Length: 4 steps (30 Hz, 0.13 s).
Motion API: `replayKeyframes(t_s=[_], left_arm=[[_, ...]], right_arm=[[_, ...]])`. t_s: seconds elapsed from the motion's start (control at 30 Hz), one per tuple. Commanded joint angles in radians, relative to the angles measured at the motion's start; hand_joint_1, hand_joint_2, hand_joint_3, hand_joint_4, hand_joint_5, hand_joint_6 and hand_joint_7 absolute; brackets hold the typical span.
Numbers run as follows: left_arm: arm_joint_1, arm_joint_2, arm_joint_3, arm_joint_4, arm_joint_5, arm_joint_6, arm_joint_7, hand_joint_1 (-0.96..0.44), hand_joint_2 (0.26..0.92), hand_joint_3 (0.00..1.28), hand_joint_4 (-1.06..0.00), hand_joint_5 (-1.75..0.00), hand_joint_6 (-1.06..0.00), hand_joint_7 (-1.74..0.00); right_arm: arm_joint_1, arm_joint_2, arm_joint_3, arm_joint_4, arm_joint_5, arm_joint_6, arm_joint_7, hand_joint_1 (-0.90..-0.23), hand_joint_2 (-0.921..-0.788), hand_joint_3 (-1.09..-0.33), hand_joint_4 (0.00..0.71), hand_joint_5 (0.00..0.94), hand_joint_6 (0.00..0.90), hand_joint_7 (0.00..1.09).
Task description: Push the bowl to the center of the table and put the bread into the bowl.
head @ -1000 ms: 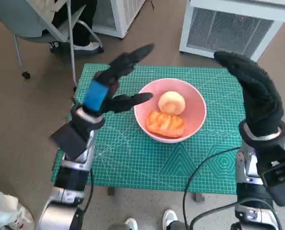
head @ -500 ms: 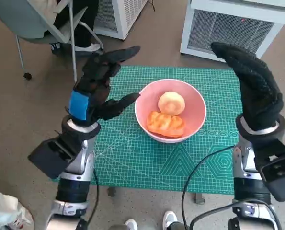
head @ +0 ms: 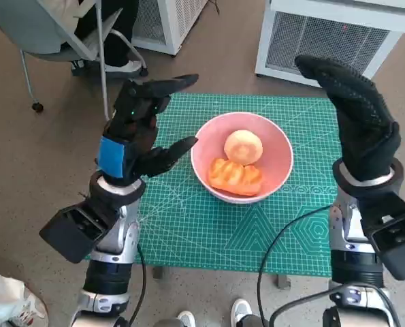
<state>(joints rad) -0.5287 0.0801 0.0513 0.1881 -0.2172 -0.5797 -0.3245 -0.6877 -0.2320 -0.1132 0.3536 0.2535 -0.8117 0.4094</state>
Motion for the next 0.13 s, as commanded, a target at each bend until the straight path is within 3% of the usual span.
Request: replayKeyframes(t_s=[0.03, 0.13], left_arm=[[0.005, 0.008, 0.006, -0.01, -0.025, 0.01, -0.016, -0.33, 0.921, 0.18, -0.2, -0.9, -0.22, -1.01], [0.004, 0.008, 0.008, -0.008, -0.028, 0.014, -0.022, -0.32, 0.921, 0.18, -0.19, -0.92, -0.22, -1.02]], right_arm=[[0.015, -0.006, 0.001, -0.002, -0.001, 0.011, 0.01, -0.596, -0.921, -0.744, 0.249, 0.003, 0.102, 0.44], [0.016, -0.009, -0.002, -0.001, -0.006, 0.009, 0.007, -0.596, -0.921, -0.745, 0.251, 0.003, 0.102, 0.44]])
